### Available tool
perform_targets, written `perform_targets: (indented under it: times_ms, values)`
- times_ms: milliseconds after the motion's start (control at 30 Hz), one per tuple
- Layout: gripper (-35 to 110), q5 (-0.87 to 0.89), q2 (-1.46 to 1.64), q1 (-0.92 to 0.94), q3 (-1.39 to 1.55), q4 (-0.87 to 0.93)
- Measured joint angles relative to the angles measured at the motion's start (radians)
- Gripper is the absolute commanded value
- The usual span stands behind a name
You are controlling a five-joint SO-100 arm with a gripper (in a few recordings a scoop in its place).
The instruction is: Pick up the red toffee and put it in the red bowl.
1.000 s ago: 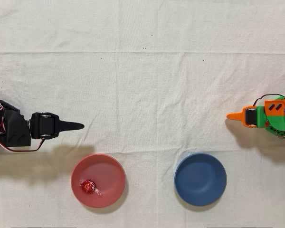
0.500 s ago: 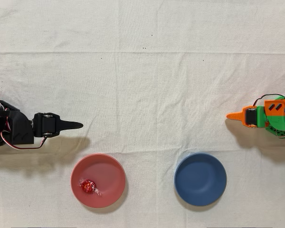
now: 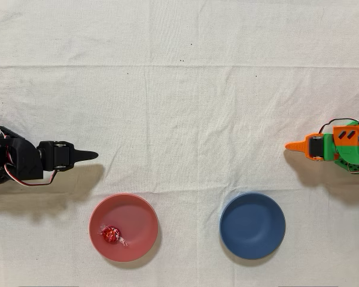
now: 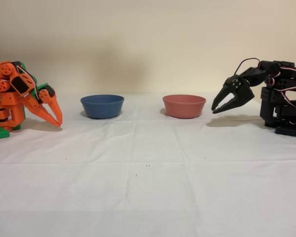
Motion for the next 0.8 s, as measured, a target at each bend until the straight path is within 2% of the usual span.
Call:
perform_targets:
  times_ms: [133,800]
  values:
    - [2,-0.057,0.000,0.000,0.000,0.003]
    - [1,-0.060,0.000,0.000,0.002,0.003]
